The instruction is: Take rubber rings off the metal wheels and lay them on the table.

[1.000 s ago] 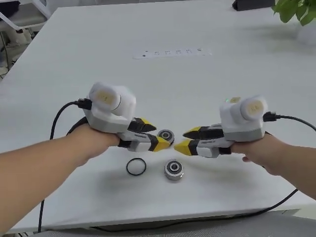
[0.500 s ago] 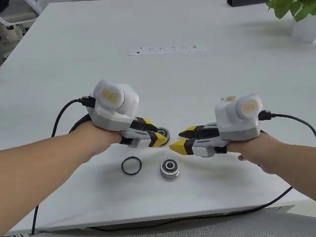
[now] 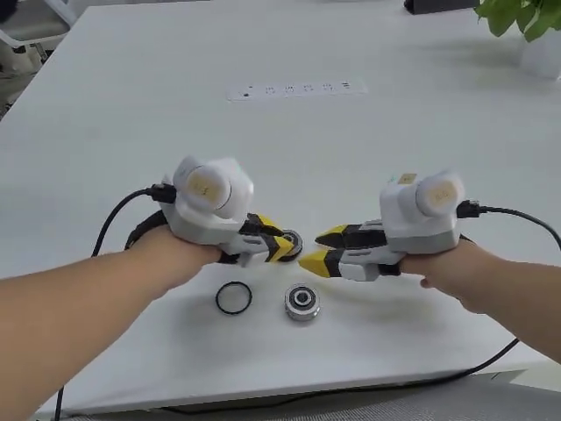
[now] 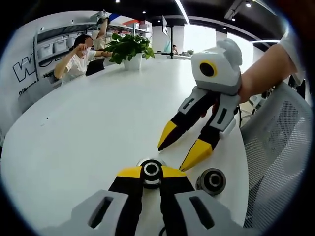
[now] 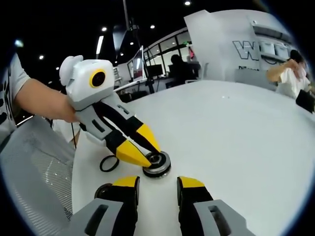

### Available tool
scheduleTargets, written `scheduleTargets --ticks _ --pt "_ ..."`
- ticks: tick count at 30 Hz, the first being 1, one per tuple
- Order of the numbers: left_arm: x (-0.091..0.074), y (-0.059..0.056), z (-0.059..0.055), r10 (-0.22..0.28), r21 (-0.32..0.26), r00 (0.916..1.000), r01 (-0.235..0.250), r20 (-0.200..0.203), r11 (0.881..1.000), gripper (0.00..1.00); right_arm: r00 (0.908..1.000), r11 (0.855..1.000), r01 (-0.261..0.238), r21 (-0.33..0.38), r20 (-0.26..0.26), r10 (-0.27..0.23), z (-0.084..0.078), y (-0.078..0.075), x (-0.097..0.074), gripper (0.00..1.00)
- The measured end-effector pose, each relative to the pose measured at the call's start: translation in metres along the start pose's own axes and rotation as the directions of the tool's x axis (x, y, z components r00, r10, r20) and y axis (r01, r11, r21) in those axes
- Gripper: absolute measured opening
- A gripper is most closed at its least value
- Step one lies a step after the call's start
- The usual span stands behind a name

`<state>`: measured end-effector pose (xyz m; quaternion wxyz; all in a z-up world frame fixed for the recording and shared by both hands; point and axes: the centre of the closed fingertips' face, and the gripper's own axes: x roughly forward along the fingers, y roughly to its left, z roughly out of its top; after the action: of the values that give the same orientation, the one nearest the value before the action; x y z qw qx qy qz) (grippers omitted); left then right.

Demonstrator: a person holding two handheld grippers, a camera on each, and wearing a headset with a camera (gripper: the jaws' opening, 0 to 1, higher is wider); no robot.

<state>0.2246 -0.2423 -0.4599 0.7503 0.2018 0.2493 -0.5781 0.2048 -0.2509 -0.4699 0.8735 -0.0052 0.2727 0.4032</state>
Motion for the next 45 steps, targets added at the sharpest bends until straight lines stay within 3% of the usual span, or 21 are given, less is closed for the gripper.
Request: scheduleTargets --ticks 10,18,34,45 --pt "0.0 -0.001 -0.001 0.022 -0.007 0.9998 -0.022 -0.003 1.0 0.07 0.9998 0.998 0.021 -0.058 0.004 -0.021 0.009 -0.001 0.016 0.3" --pt "0.0 0.0 -0.002 0.032 -0.017 0.9995 -0.032 0.001 0.999 0.07 0.9992 0.993 0.028 -0.111 -0.024 -0.031 0.006 0.001 0.027 0.28" --pt "0.0 0.0 -0.001 0.04 -0.024 0.9991 -0.04 0.01 0.999 0.07 0.9975 0.988 0.048 -0.144 -0.044 -0.055 0.001 -0.003 0.017 0.16" --pt "0.001 0.002 -0.002 0.045 -0.03 0.999 -0.044 0.009 0.999 0.07 0.9968 0.992 0.049 -0.117 -0.057 -0.056 -0.002 -0.005 0.013 0.05"
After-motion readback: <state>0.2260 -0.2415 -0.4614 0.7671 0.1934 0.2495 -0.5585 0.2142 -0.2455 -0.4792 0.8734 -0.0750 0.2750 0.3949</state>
